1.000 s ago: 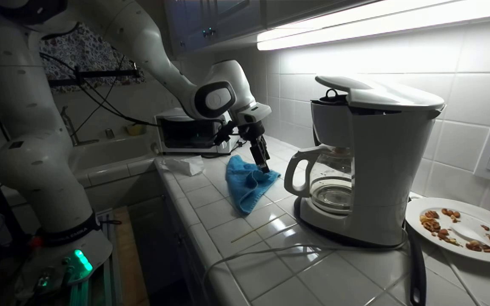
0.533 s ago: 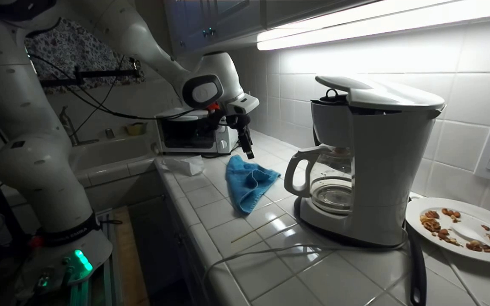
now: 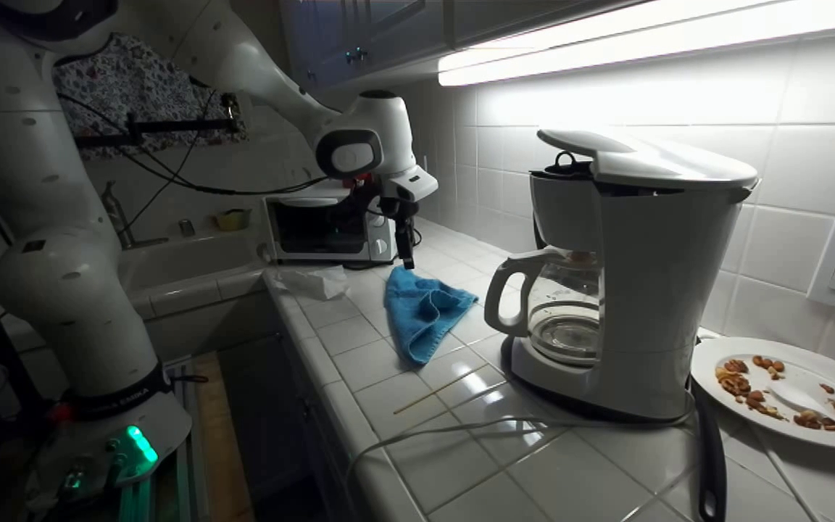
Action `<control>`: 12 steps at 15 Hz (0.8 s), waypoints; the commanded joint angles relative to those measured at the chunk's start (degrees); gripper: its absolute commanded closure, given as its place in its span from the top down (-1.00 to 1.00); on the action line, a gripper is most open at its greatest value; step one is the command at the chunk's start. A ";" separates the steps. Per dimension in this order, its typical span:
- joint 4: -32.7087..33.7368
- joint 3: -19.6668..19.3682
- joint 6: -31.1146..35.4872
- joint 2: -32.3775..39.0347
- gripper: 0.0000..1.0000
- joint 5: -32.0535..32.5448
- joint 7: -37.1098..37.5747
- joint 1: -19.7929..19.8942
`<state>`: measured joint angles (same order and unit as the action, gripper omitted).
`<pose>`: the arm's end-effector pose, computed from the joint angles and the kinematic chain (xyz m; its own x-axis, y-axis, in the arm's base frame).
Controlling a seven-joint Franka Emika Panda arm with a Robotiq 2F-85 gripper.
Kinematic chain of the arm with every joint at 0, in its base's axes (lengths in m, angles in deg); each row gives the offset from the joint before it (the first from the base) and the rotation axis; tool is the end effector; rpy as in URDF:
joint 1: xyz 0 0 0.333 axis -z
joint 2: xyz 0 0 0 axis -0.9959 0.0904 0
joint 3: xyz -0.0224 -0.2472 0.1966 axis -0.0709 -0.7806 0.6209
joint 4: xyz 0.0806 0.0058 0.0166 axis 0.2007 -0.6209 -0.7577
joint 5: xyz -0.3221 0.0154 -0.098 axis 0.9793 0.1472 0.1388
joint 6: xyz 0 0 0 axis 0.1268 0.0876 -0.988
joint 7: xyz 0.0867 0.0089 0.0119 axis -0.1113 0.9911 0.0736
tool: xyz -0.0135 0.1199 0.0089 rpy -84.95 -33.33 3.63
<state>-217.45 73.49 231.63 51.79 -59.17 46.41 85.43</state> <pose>0.4871 -0.0198 0.3837 0.8133 -0.5745 0.0924 -0.5419 -0.8056 -0.2393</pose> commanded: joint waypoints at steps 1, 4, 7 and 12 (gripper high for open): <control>4.48 0.63 -3.07 4.36 1.00 -0.90 6.18 -0.25; 7.18 0.75 -2.33 7.95 1.00 0.25 13.78 -1.10; 9.44 1.09 -3.24 10.09 1.00 -0.34 18.67 -2.41; 11.26 2.24 -6.80 11.11 1.00 -0.76 23.14 -4.18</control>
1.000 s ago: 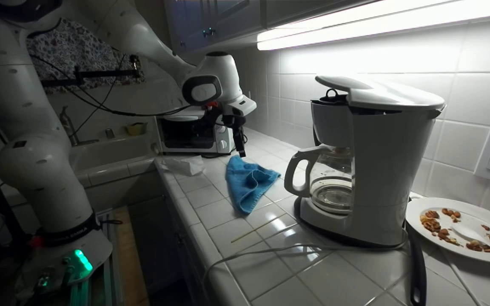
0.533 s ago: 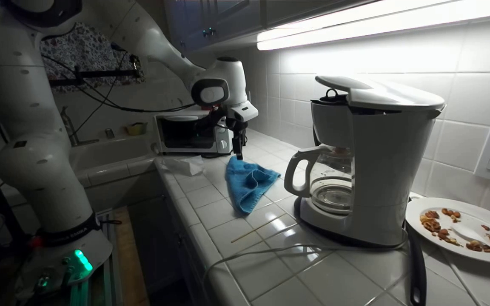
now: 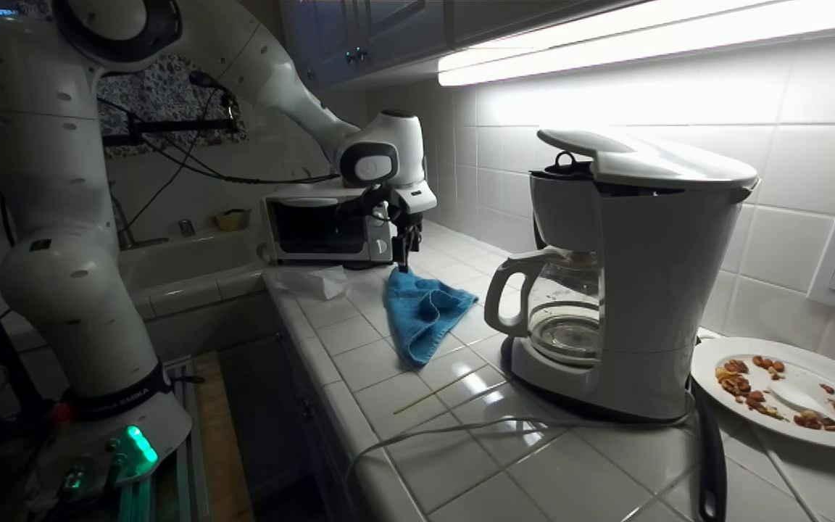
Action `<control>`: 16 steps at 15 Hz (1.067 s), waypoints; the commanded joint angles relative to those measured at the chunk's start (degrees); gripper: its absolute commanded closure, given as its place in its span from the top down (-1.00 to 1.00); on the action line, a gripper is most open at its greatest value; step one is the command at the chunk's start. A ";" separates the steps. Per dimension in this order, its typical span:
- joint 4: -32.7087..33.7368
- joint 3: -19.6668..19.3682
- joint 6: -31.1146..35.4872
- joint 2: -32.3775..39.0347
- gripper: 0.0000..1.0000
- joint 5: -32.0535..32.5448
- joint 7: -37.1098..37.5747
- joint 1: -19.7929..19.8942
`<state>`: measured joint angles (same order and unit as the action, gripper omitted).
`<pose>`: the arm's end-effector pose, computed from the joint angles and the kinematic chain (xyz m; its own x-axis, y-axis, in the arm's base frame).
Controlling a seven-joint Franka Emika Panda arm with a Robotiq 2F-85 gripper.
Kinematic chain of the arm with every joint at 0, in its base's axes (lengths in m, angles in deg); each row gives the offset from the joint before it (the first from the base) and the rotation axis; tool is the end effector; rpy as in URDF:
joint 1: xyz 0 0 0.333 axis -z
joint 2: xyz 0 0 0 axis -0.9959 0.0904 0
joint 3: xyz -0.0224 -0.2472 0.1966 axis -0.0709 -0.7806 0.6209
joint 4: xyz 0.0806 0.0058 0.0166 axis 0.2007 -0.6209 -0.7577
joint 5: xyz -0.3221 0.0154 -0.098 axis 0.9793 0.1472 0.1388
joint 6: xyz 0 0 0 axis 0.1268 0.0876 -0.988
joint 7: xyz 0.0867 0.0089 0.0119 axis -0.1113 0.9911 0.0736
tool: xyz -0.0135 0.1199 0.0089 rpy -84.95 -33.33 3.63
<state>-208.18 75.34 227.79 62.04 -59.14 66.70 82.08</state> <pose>0.5301 0.0292 0.3502 0.6544 -0.7541 -0.0561 -0.7473 -0.6335 -0.2006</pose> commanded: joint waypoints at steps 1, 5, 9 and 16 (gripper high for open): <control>2.11 0.34 -3.56 1.05 1.00 -0.19 3.88 -1.11; 2.53 0.17 -4.09 2.47 1.00 0.28 6.28 -1.44; 3.83 0.41 -4.11 4.68 1.00 -0.50 5.74 -1.40; 5.94 0.35 -6.63 7.15 0.03 -0.27 4.78 -1.47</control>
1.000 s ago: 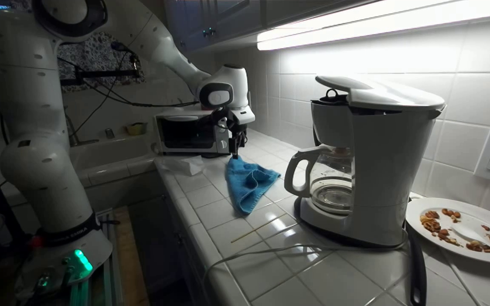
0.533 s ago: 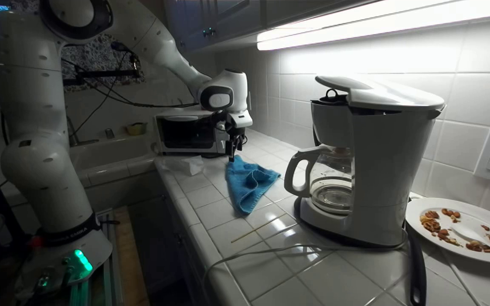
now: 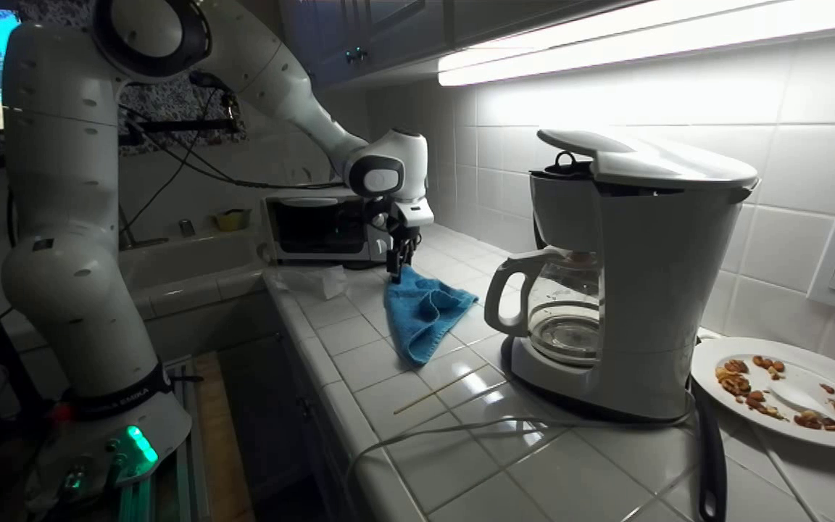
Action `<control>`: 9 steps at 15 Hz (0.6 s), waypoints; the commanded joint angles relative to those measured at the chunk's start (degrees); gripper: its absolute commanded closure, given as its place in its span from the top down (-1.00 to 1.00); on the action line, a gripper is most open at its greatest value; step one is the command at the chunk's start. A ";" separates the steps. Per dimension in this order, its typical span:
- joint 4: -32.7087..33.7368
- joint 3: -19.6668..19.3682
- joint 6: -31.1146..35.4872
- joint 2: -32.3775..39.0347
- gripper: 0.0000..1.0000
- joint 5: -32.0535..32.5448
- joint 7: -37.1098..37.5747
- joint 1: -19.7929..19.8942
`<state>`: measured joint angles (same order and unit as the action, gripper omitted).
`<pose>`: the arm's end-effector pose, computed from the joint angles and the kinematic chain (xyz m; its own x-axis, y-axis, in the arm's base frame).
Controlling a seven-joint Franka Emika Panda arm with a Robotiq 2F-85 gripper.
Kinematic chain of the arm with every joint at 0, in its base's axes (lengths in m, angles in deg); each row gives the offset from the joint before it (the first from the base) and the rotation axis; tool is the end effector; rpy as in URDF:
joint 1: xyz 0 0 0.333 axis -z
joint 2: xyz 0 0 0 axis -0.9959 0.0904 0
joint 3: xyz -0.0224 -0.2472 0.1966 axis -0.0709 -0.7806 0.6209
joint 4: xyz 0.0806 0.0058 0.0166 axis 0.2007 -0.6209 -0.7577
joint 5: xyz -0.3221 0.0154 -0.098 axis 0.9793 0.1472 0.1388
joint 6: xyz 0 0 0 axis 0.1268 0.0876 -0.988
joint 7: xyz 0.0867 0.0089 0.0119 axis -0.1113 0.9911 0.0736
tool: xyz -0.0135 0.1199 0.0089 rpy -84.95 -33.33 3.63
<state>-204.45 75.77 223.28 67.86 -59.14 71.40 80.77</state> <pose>0.5387 0.0490 0.3136 0.6137 -0.7755 -0.1483 -0.7895 -0.6036 -0.1109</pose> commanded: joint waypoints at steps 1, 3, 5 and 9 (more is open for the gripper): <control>2.46 -0.18 -2.47 1.49 -0.09 -0.19 0.07 -0.12; 2.60 -0.37 -3.08 1.30 -0.37 -0.02 0.13 -0.05; 1.83 -0.70 -2.72 0.18 -0.66 0.76 -0.18 -0.06; -1.46 -1.53 -0.57 -3.95 -1.00 2.18 -1.27 -0.01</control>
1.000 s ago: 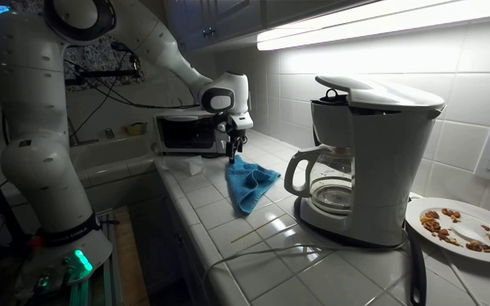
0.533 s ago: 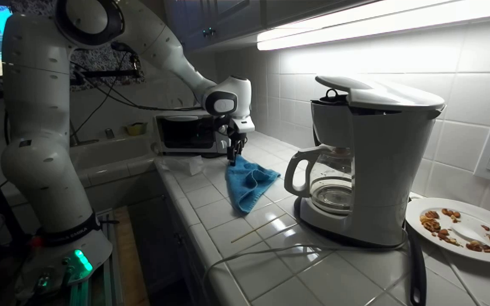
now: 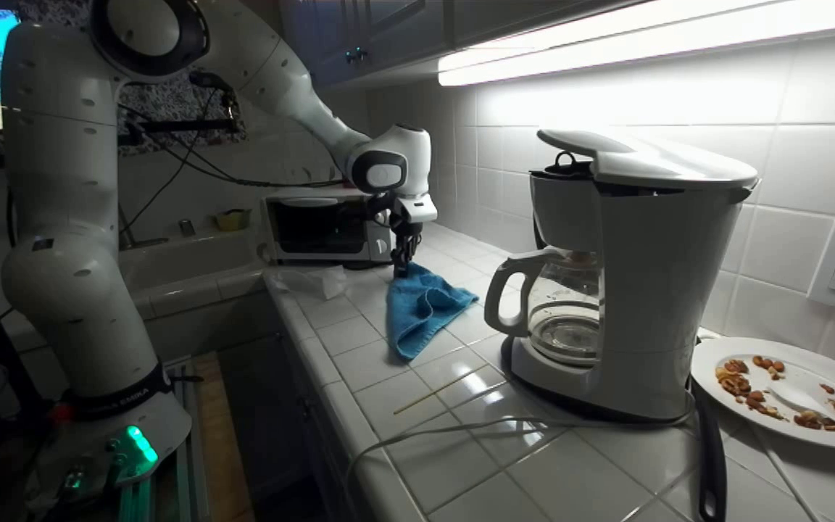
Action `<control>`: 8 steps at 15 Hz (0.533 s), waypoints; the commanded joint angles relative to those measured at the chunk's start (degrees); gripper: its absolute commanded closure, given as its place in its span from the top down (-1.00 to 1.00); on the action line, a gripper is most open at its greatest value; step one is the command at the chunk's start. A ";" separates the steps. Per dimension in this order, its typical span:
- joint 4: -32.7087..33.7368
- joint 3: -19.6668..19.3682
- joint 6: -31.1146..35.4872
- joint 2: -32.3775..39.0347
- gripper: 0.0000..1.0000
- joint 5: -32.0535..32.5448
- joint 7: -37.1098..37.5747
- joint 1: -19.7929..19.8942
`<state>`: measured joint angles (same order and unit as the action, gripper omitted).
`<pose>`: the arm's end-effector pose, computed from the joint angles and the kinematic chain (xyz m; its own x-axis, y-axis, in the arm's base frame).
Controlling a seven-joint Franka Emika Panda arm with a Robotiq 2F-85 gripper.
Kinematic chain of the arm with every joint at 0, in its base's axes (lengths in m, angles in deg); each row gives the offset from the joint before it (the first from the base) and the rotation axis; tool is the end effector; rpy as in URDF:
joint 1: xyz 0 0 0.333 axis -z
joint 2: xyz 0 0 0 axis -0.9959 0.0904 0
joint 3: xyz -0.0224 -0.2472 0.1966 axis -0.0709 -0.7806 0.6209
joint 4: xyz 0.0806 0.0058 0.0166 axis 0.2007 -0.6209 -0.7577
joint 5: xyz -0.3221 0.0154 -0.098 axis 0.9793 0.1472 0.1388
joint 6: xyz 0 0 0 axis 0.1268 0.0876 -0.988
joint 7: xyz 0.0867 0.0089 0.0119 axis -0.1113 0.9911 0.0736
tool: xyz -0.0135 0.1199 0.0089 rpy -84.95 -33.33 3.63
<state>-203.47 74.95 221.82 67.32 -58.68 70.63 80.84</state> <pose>0.5415 0.0418 0.3229 0.6210 -0.7709 -0.1417 -0.7838 -0.6109 -0.1118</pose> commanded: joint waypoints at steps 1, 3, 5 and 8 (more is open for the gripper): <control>-3.22 -0.90 1.35 -4.50 -1.00 1.97 -0.79 0.01; -4.86 -1.28 2.67 -6.74 -0.92 2.94 -1.47 0.09; -6.56 -1.53 3.40 -9.00 -0.93 3.70 -2.15 0.48; -9.64 -1.76 4.43 -12.54 -0.93 3.88 -3.88 1.35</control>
<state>-208.12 73.29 224.28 59.80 -56.10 68.41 81.32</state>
